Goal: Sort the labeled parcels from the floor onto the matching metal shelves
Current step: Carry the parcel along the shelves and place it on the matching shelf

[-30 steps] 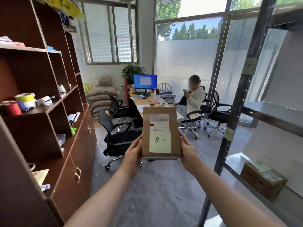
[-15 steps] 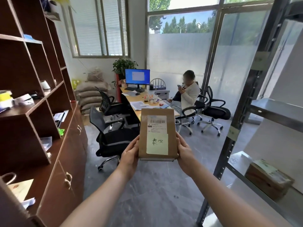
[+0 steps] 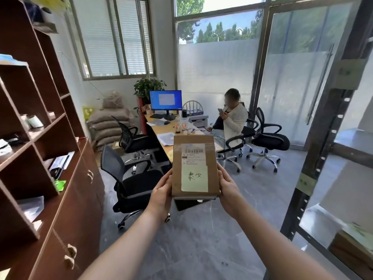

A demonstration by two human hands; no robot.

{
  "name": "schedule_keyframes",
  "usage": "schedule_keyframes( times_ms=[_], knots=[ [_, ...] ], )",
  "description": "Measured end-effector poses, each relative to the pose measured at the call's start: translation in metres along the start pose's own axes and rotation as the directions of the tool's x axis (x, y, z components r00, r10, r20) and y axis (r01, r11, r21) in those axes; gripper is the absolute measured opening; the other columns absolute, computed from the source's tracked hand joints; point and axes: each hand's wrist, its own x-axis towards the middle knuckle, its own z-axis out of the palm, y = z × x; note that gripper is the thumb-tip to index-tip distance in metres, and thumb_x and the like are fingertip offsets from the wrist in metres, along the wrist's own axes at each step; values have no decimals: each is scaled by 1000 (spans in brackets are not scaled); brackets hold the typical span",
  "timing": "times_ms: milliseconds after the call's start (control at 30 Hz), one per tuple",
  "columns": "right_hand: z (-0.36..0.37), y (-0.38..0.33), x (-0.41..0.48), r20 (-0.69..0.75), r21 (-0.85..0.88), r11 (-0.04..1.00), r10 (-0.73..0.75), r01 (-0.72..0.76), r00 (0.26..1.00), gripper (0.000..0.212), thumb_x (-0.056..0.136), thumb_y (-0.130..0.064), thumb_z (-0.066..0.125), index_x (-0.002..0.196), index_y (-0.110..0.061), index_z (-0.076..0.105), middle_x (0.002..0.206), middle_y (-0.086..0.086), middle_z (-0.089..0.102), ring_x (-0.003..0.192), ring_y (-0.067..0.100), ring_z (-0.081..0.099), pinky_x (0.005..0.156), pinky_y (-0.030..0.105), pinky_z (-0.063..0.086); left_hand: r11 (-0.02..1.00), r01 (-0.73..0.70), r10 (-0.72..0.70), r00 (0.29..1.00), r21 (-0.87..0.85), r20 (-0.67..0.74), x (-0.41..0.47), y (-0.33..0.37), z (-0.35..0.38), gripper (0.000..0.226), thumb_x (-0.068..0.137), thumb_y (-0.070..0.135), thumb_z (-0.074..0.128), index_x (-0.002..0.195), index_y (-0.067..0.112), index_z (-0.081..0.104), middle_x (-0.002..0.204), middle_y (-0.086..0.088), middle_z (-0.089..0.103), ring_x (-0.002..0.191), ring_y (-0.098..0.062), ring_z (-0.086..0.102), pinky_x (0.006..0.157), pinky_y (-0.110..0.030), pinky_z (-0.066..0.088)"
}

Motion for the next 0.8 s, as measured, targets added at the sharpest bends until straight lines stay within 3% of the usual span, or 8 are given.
schedule_keyframes(
  times_ms=[100,233,333,467,533,667,733,800],
  knots=[
    [-9,-13,27,-12,10,1000,-14,14,1000,36,106,-30,36,136,-36,55,123,1,71,107,19,69,65,28,60,1000,-4,4,1000,1,4,33,3,15,29,102,10,47,121,24,64,108,-2,78,94,-13,75,71,-25,60],
    [-25,-27,59,-30,62,997,-38,40,999,37,106,-26,36,138,-30,54,125,4,69,109,20,68,77,33,62,999,1,-1,1000,-32,25,73,4,37,29,103,10,46,125,19,63,113,-6,75,96,-17,74,72,-26,61],
    [-38,-38,76,-51,47,995,-80,83,995,34,106,-25,38,134,-31,55,118,0,71,102,15,70,74,29,61,1000,5,-3,998,-29,62,97,3,52,30,104,9,44,125,18,63,109,-6,77,92,-17,75,66,-26,61],
    [-58,-52,88,-117,8,989,-146,147,982,37,104,-27,42,140,-31,53,126,1,69,118,20,64,95,38,54,1000,14,-17,988,21,154,130,1,73,31,105,12,43,125,23,64,114,-5,76,99,-20,73,66,-27,60],
    [-64,-58,89,-156,7,983,-178,181,972,36,104,-27,43,138,-32,54,127,1,69,118,21,64,95,38,55,999,19,-25,982,32,185,144,-3,87,31,106,15,41,127,22,63,113,-5,76,97,-19,74,66,-26,60],
    [-76,-73,90,-237,-23,977,-213,214,948,34,105,-25,42,134,-32,57,124,1,70,114,21,66,85,31,59,998,56,-57,975,8,215,166,-20,110,36,106,25,42,137,14,57,133,-14,65,121,-31,63,80,-32,60],
    [-83,-78,89,-275,-34,974,-225,224,935,36,105,-26,41,137,-30,55,124,2,70,118,23,65,88,34,59,994,103,-92,960,-29,265,175,-28,116,36,105,19,45,139,14,55,142,-15,59,124,-19,61,96,-30,52],
    [-87,-82,83,-304,-38,971,-237,237,923,36,105,-27,40,139,-31,53,126,3,69,120,23,63,90,35,57,969,203,-143,928,-143,343,181,-30,124,39,103,12,48,142,13,53,145,-16,55,116,4,61,98,-18,47]
  ],
)
